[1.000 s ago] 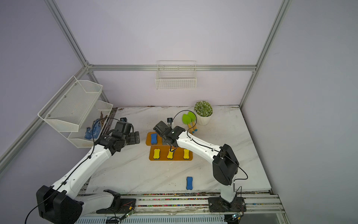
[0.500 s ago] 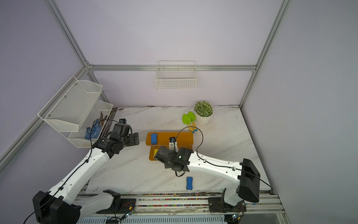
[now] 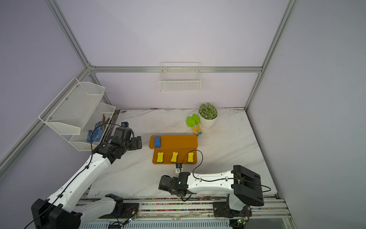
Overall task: Remove the whiteboard erasers from the shelf
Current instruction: Place the whiteboard eraser at the center of the board.
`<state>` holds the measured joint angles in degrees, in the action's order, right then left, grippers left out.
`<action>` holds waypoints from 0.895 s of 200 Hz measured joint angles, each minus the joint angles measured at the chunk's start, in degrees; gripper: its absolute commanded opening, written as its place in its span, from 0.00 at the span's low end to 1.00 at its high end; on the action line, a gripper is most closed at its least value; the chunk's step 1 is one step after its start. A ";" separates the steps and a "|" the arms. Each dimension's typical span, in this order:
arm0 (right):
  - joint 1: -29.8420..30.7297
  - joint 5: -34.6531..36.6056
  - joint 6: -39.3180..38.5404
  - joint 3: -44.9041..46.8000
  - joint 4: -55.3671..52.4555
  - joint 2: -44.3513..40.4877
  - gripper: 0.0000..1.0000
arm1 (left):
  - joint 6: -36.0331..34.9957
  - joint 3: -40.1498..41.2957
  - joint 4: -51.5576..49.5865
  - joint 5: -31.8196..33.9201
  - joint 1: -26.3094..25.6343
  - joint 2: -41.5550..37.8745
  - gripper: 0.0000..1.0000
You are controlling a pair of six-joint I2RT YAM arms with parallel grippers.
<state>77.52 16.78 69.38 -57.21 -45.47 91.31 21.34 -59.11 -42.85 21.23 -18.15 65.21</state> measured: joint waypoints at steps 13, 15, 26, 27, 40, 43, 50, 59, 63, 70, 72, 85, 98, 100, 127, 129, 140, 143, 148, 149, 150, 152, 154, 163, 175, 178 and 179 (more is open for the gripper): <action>0.00 -0.50 0.52 0.68 0.98 1.29 0.29 | -0.09 0.00 0.02 0.00 0.00 -0.20 1.00; 0.00 -0.55 0.57 0.70 1.05 1.38 0.29 | -0.09 0.00 0.02 0.00 0.00 -0.20 1.00; 0.00 -0.79 0.90 0.90 1.64 2.08 0.30 | -0.11 0.00 0.02 0.00 0.00 -0.24 1.00; 0.00 -0.81 0.90 0.90 1.68 2.10 0.30 | -0.11 0.00 0.00 0.00 0.00 -0.24 1.00; -0.11 -0.83 1.11 0.90 2.43 2.82 0.30 | -0.13 0.00 0.02 0.00 0.00 -0.24 1.00; -0.17 -0.83 1.14 0.90 2.58 2.93 0.30 | -0.13 0.00 0.00 0.00 0.00 -0.24 1.00; -0.42 -0.83 1.20 0.98 2.86 3.19 0.30 | -0.13 0.00 0.02 0.00 0.00 -0.24 1.00; -0.61 -0.83 1.31 1.33 3.41 3.26 0.30 | -0.13 0.00 0.02 0.00 -0.02 -0.24 1.00; -0.66 -0.83 1.36 1.49 3.61 3.26 0.31 | -0.13 0.00 0.02 0.00 -0.02 -0.24 1.00; -0.85 -0.83 1.38 1.75 3.82 3.26 0.31 | -0.13 0.00 0.00 0.00 -0.04 -0.24 1.00; -0.92 -0.83 1.42 1.84 3.91 3.26 0.31 | -0.13 0.00 0.02 0.00 -0.04 -0.24 1.00; -1.27 -0.83 1.51 2.19 4.15 3.26 0.32 | -0.13 0.00 0.02 0.00 -0.04 -0.24 1.00; -1.42 -0.81 1.53 2.27 4.48 3.26 0.33 | -0.15 0.00 0.02 0.00 -0.04 -0.24 1.00; -1.42 -0.83 1.53 2.27 4.52 3.26 0.34 | -0.15 0.00 0.02 0.00 -0.04 -0.24 1.00; -1.79 -0.79 1.49 2.27 5.22 3.72 0.34 | -0.15 0.00 0.02 0.02 -0.04 -0.24 1.00; -1.81 -0.79 1.46 2.25 5.25 3.74 0.34 | -0.15 0.00 0.02 0.02 -0.04 -0.24 1.00; -1.92 -0.76 1.44 2.25 5.38 3.80 0.35 | -0.15 0.00 0.02 0.02 -0.04 -0.24 1.00; -1.95 -0.76 1.42 2.25 5.42 3.82 0.35 | -0.17 0.00 0.00 0.02 -0.04 -0.24 1.00; -1.99 -0.76 1.42 2.25 5.44 3.82 0.35 | -0.17 0.00 0.02 0.02 -0.04 -0.24 1.00; -1.99 -0.76 1.40 2.25 5.46 3.82 0.35 | -0.17 0.00 0.02 0.02 -0.04 -0.24 1.00; -2.01 -0.76 1.40 2.25 5.46 3.82 0.35 | -0.17 0.00 0.02 0.02 -0.04 -0.24 1.00; -2.01 -0.76 1.38 2.25 5.46 3.82 0.36 | -0.17 0.00 0.00 0.04 -0.04 -0.24 1.00; -2.01 -0.76 1.38 2.25 5.46 3.82 0.36 | -0.17 0.00 0.02 0.04 -0.04 -0.24 1.00; -2.03 -0.76 1.31 2.25 5.49 3.85 0.38 | -0.20 0.00 0.00 0.04 -0.04 -0.24 1.00; -2.05 -0.81 1.27 2.25 5.55 3.85 0.39 | -0.42 0.00 0.02 0.04 -0.04 -0.24 1.00; -2.05 -0.83 1.22 2.25 5.55 3.87 0.40 | -0.50 0.00 0.02 0.04 -0.04 -0.24 1.00; -2.05 -0.83 1.22 2.25 5.57 3.87 0.40 | -0.50 0.00 0.02 0.04 -0.04 -0.24 1.00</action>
<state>75.46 15.94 70.61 -54.96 -39.90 95.18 20.84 -59.11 -42.83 21.28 -18.20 64.97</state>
